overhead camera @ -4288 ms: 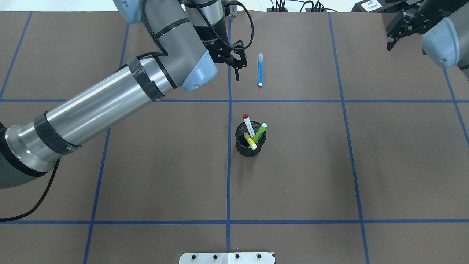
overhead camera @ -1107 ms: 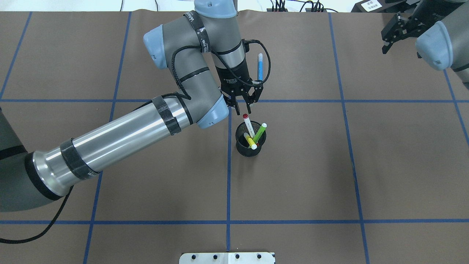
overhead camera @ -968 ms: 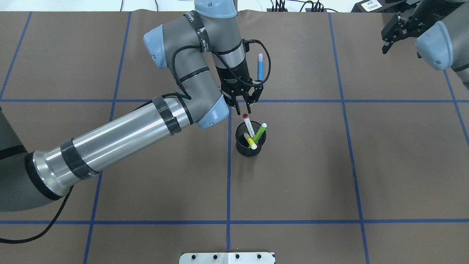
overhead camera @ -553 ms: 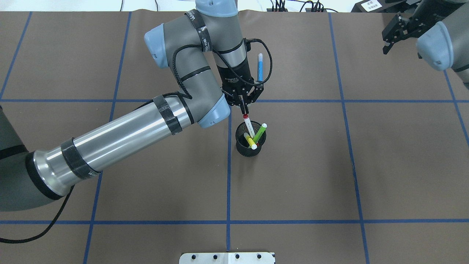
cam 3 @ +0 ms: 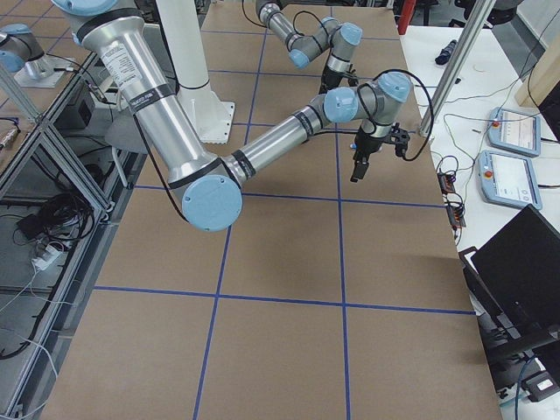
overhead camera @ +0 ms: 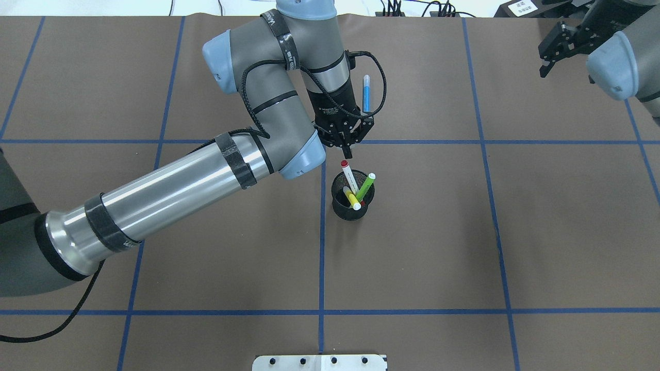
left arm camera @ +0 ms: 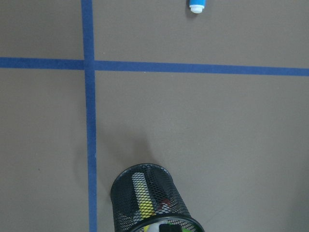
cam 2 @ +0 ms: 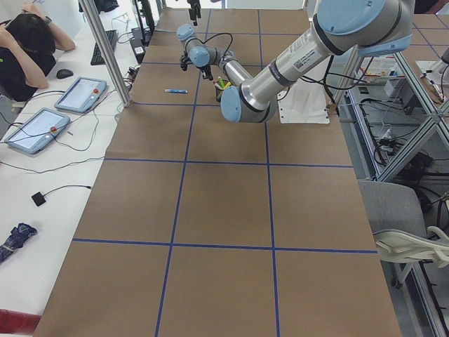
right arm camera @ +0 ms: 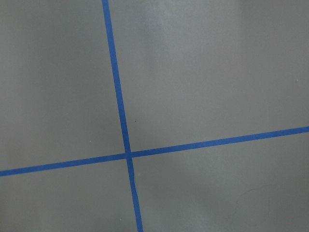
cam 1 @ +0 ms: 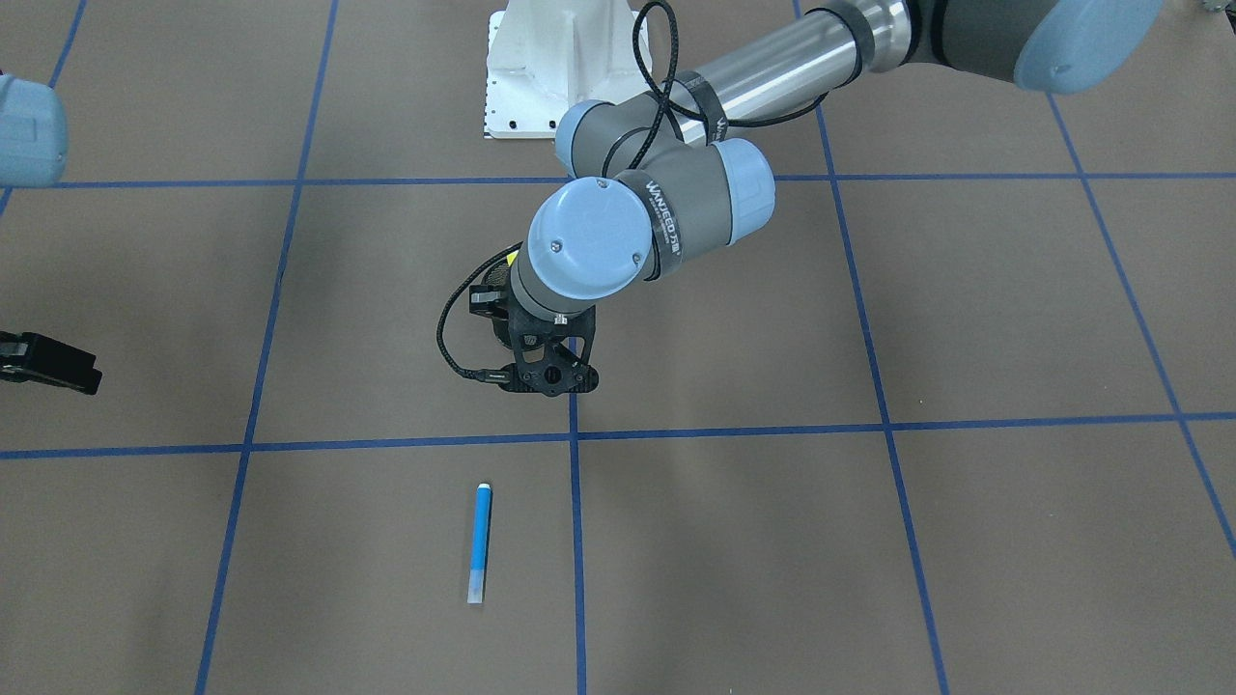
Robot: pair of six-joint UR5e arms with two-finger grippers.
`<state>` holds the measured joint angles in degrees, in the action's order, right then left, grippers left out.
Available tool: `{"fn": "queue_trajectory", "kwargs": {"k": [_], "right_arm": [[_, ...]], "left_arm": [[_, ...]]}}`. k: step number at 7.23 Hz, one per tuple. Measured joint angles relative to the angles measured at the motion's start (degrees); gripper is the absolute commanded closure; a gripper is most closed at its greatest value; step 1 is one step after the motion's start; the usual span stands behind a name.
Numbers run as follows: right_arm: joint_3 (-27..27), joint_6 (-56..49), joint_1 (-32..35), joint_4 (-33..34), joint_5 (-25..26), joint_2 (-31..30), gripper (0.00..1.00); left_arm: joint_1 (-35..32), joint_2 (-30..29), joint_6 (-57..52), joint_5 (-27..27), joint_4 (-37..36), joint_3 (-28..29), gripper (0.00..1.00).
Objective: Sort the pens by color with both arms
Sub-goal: 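Lower the left gripper and grasp the red-capped white marker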
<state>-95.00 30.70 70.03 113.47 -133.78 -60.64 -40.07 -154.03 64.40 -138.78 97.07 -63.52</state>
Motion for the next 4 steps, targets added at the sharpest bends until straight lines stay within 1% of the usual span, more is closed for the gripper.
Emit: {"fn": "queue_trajectory", "kwargs": {"k": [1,4], "right_arm": [[0.04,-0.01,-0.03,0.00,0.01,0.00,0.00],[0.08,-0.02,-0.06,0.00,-0.05,0.07,0.01]], "left_arm": [[-0.01,0.08,0.01,0.00,0.02,-0.03,0.01],[0.01,-0.01,2.26,1.41,0.62,0.23,0.01]]}}
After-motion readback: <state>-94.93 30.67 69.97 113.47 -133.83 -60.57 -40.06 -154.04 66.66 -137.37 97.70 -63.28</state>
